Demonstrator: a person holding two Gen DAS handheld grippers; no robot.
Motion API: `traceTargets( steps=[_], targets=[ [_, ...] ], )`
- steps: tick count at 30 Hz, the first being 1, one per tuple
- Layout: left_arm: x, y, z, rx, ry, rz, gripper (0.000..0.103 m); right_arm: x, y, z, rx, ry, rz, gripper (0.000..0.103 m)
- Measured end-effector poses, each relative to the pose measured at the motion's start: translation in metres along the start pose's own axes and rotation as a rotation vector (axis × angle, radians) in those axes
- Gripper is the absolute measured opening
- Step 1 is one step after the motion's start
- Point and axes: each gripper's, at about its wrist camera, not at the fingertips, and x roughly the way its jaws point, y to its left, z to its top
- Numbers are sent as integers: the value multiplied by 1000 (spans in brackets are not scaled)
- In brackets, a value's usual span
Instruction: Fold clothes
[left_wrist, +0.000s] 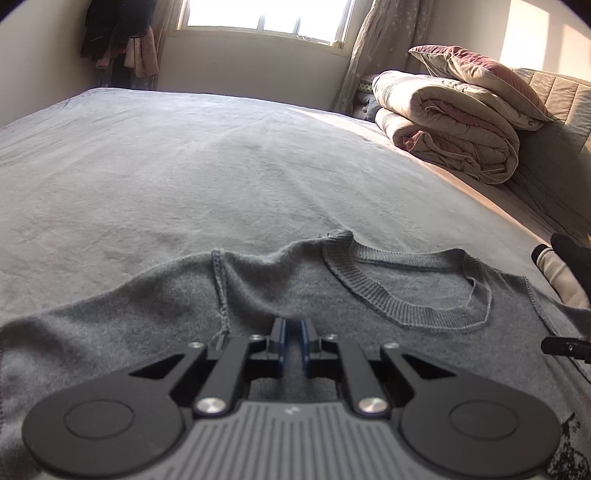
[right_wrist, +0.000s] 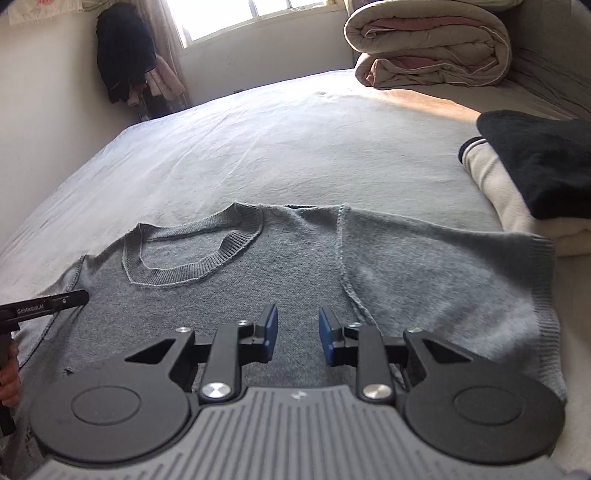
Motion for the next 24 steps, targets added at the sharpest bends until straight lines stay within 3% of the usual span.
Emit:
traceTargets(
  steps=[6,18,20,24],
  targets=[
    [29,10,22,-2,-26,-4,7,50,20,23,-100,-3,-42,25],
    [52,22,40,-60,-53,20,7,98,27,57,-95,-72,-64,26],
    [46,20,40,-60,-59,38,10,88,26,55,-88,-71,-64,29],
    [20,17,38,-51,-68,17,29,65,22,52,-75,-66,-62,32]
  ],
)
